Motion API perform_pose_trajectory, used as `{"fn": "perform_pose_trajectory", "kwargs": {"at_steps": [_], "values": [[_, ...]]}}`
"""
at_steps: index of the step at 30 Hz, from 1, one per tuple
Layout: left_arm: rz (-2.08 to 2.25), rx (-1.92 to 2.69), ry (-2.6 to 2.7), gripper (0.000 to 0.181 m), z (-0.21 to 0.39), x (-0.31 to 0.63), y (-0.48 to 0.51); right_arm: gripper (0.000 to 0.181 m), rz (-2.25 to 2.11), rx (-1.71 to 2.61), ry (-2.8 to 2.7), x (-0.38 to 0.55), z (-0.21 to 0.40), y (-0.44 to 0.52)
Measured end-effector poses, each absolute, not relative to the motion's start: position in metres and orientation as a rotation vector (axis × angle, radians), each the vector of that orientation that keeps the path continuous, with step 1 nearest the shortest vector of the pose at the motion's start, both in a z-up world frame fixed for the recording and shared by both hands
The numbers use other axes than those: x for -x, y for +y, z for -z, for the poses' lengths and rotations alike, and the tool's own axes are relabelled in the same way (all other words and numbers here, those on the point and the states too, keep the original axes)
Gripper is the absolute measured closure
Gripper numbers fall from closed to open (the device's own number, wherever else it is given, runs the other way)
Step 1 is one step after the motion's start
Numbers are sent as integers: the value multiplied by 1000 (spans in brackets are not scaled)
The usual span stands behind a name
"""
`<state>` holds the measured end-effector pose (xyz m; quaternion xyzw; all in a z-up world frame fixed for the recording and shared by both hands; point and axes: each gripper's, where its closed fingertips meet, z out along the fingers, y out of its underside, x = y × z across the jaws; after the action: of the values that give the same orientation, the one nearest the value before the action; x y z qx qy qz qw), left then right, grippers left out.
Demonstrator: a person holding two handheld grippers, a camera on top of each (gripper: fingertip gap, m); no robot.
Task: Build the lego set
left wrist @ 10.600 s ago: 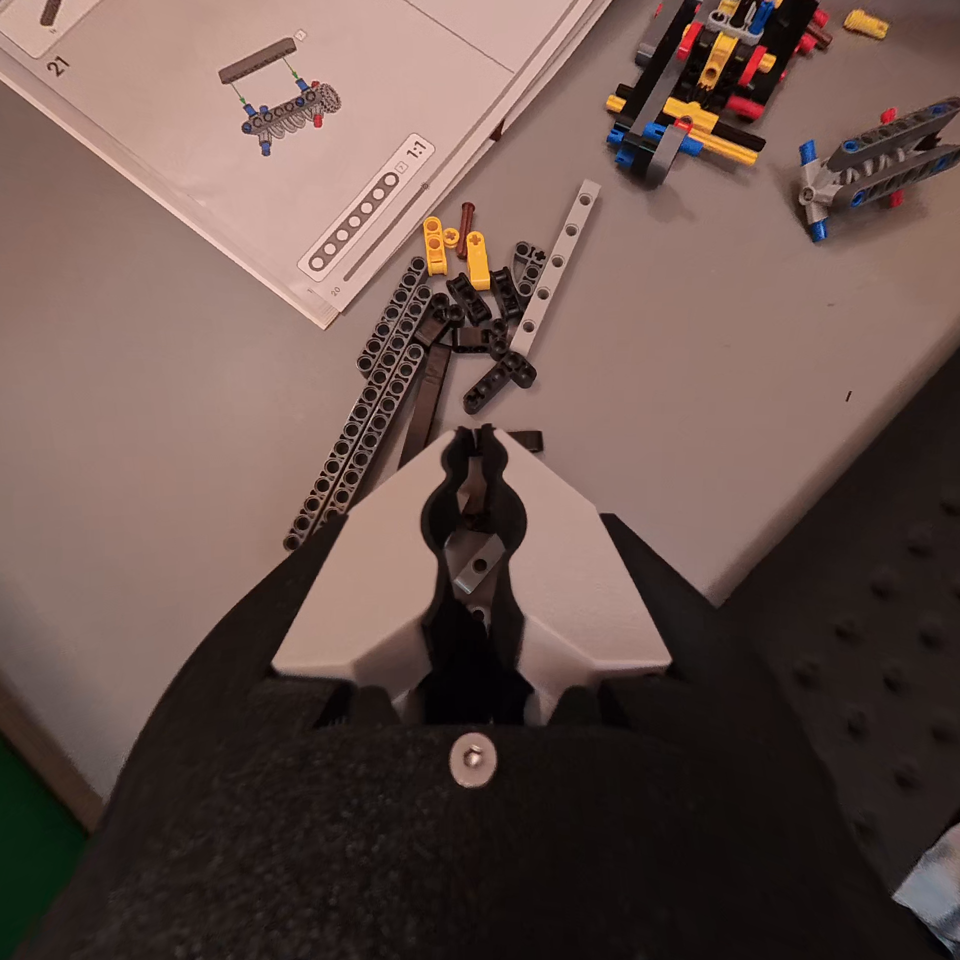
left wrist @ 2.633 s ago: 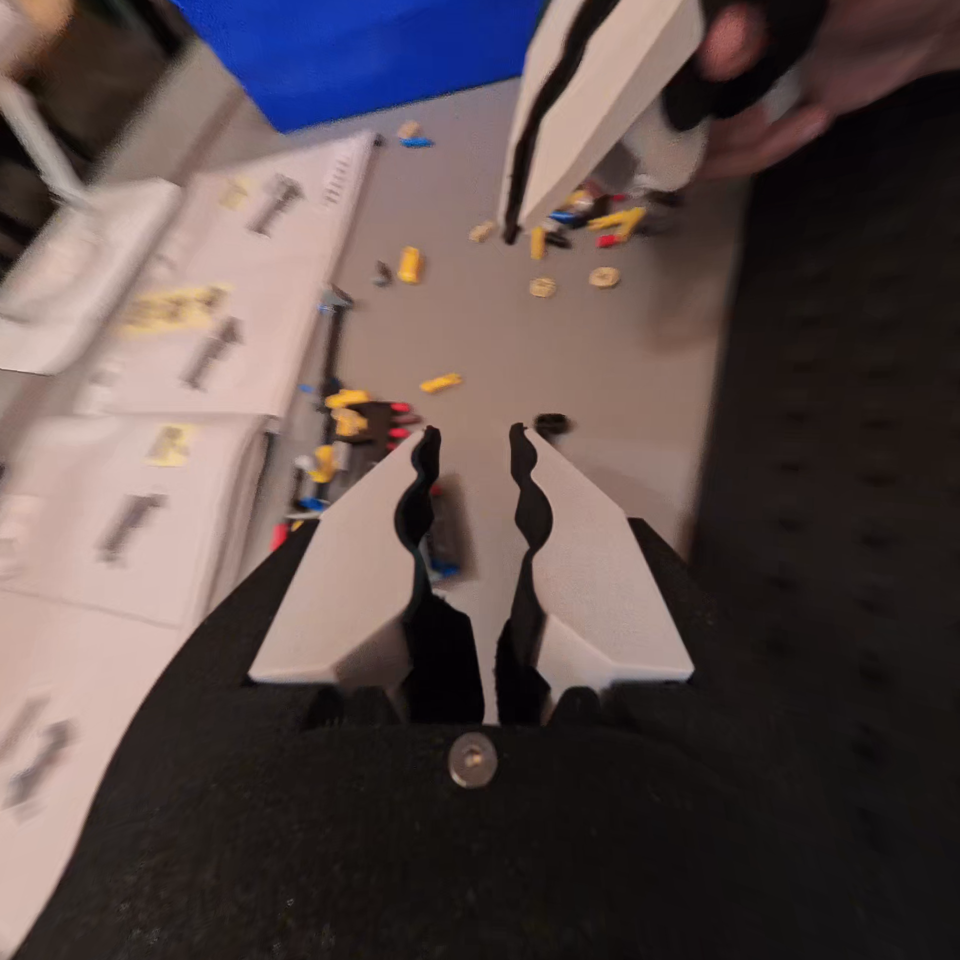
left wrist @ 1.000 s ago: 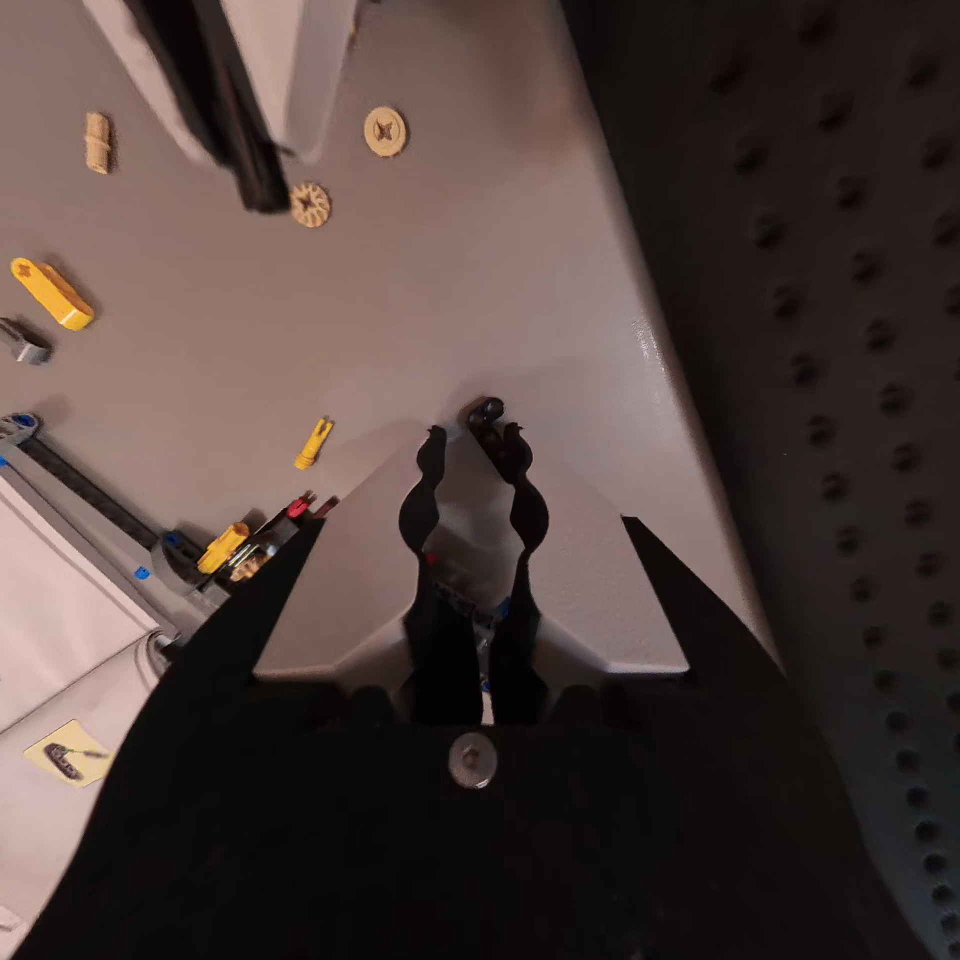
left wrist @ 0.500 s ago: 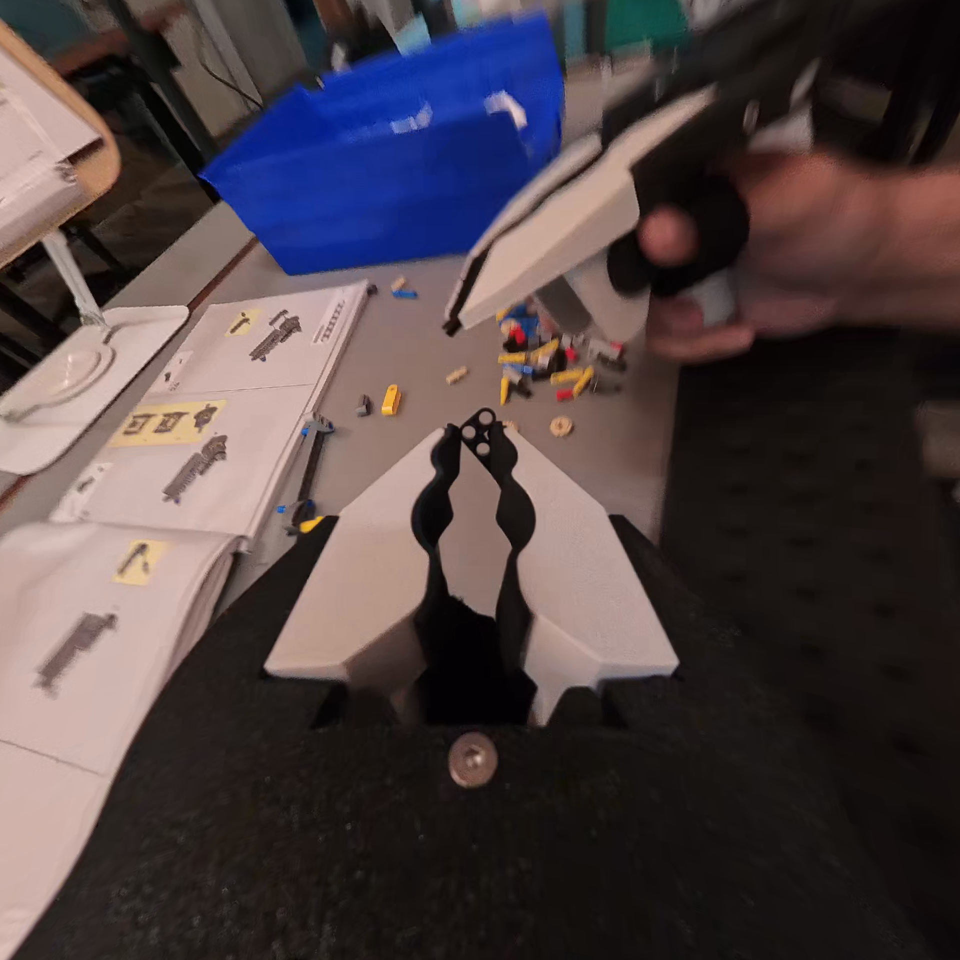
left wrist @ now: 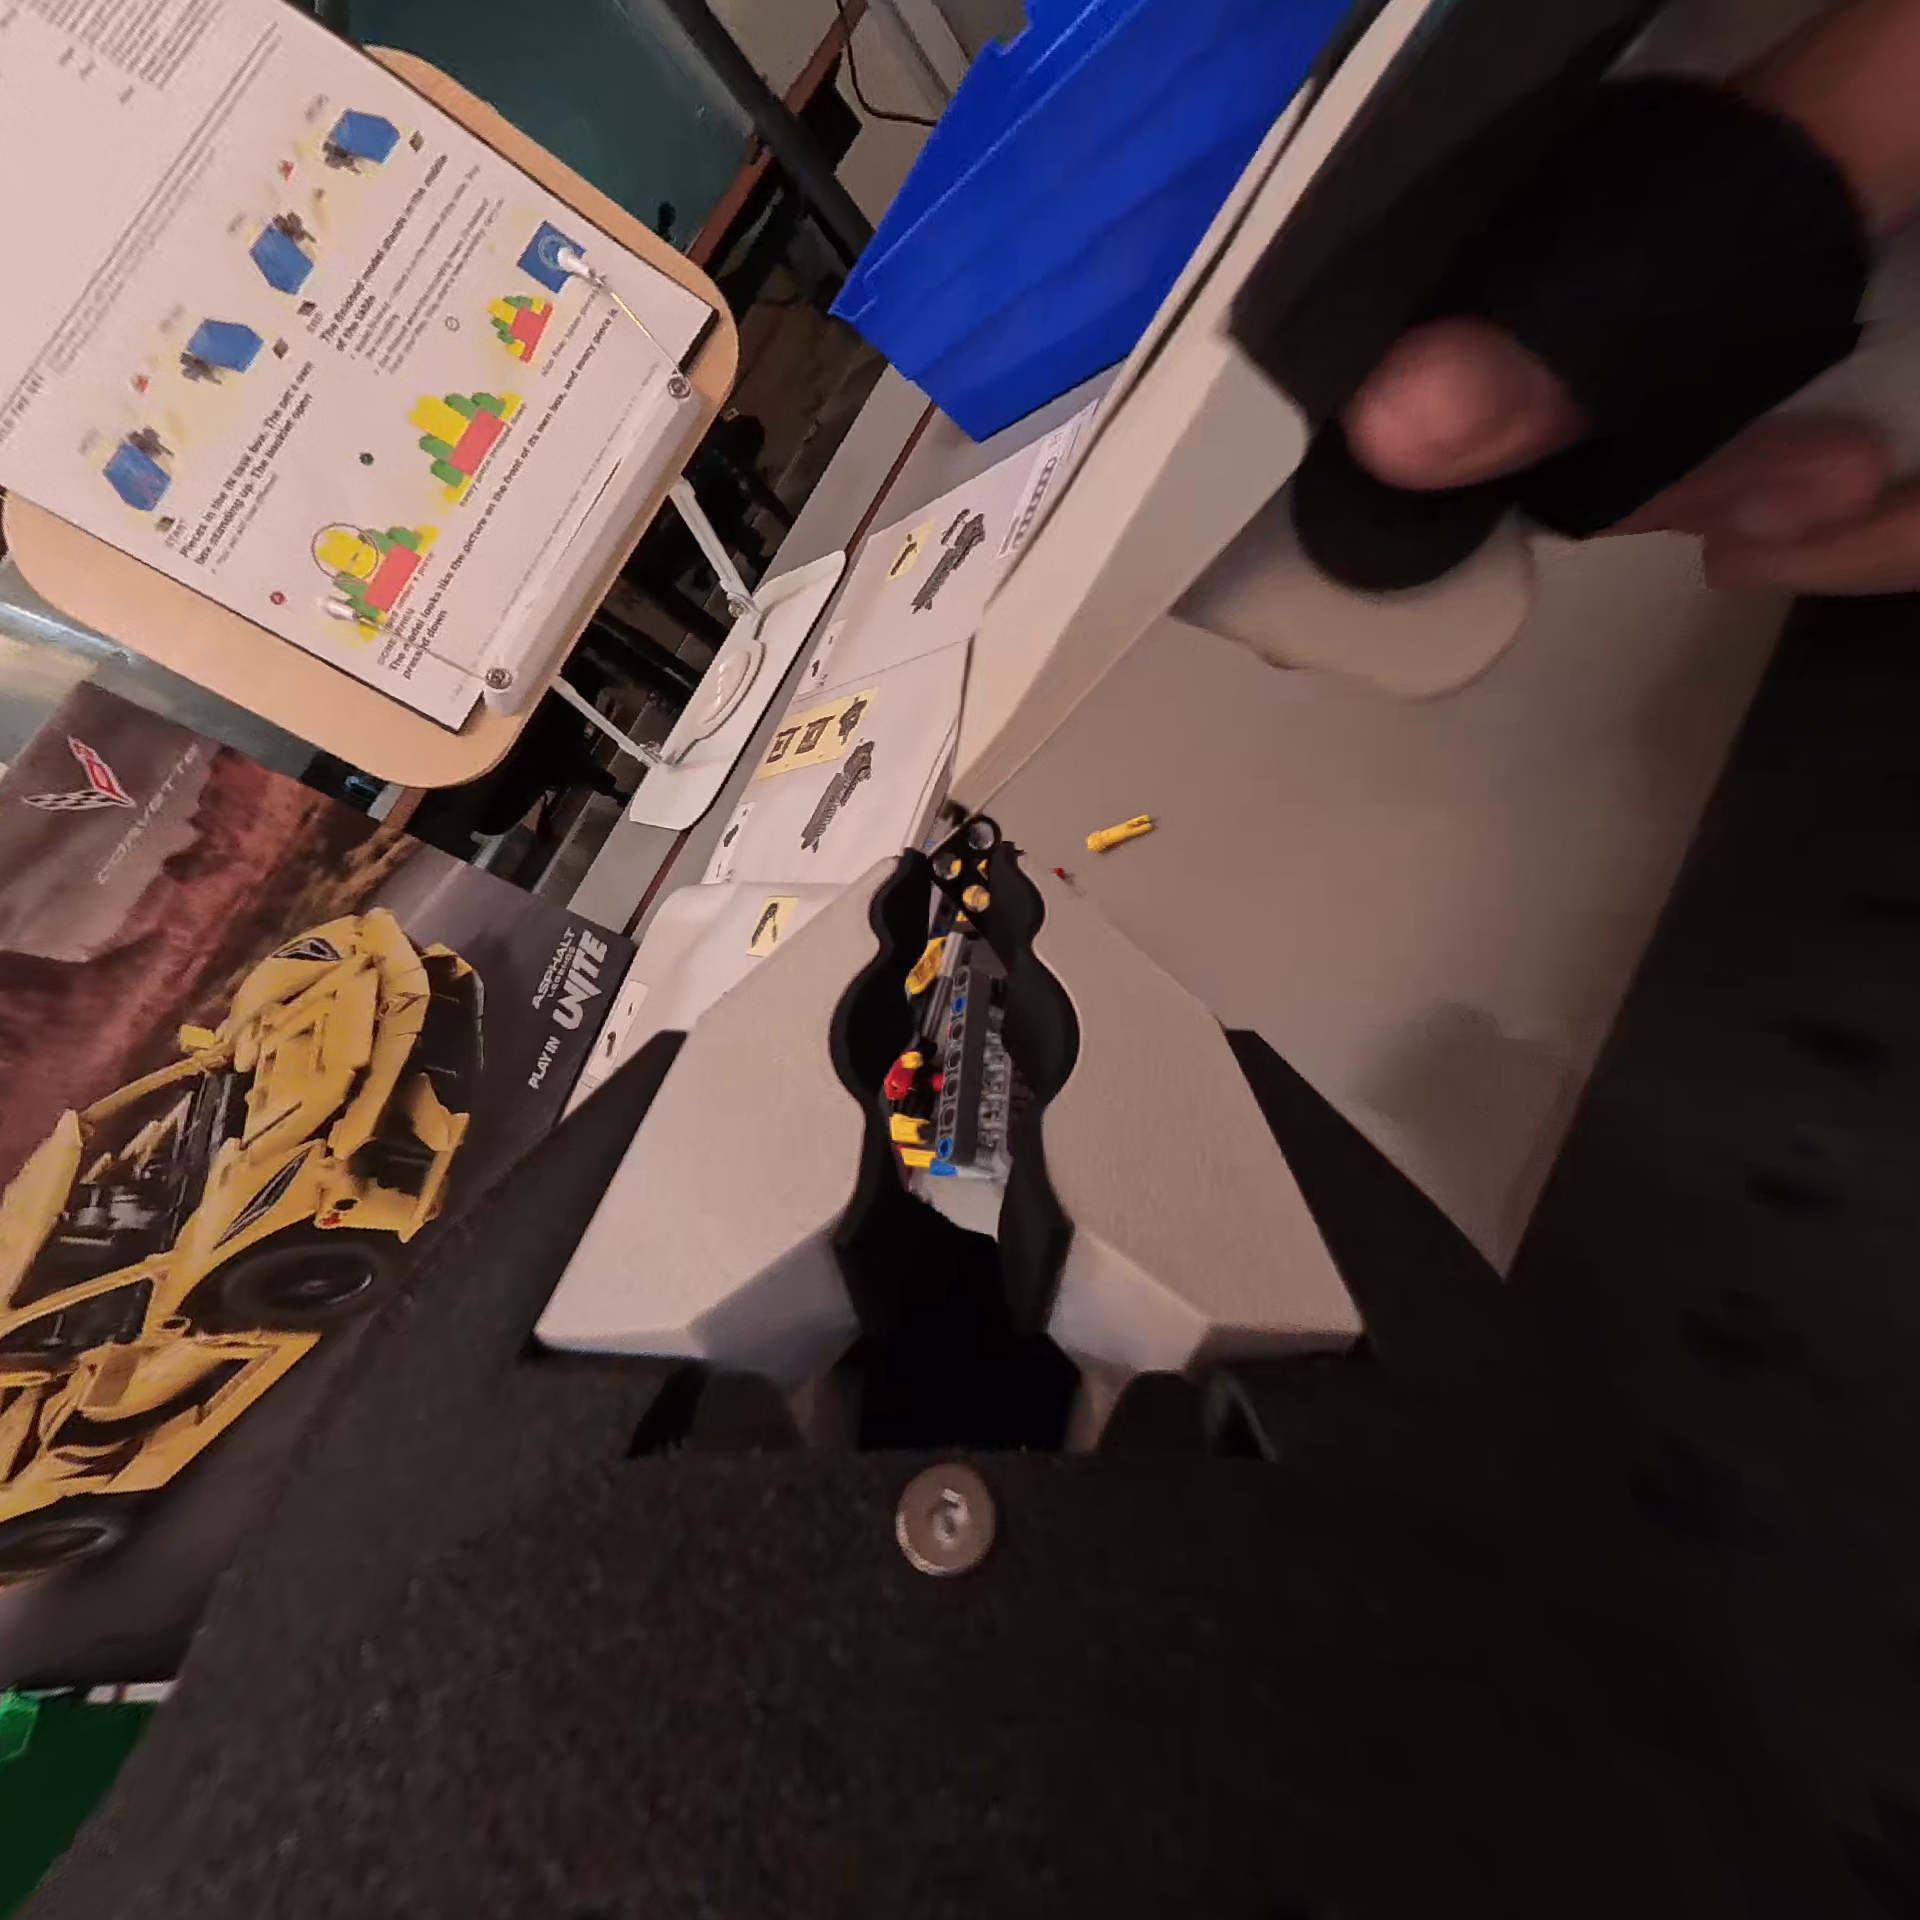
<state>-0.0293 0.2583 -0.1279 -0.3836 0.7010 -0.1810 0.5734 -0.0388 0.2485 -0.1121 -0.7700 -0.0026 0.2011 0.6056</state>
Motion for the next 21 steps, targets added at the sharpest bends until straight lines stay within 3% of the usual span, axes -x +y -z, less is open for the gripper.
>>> {"fn": "perform_pose_trajectory", "kwargs": {"at_steps": [6, 14, 21], "values": [[353, 1126, 1924, 171, 150, 73, 233, 177, -451, 1836, -46, 46, 117, 241], [626, 1562, 2136, 170, 181, 138, 209, 177, -579, 1702, -6, 41, 103, 235], [840, 1596, 1974, 141, 178, 135, 196, 177, -598, 1672, -23, 43, 100, 232]]}}
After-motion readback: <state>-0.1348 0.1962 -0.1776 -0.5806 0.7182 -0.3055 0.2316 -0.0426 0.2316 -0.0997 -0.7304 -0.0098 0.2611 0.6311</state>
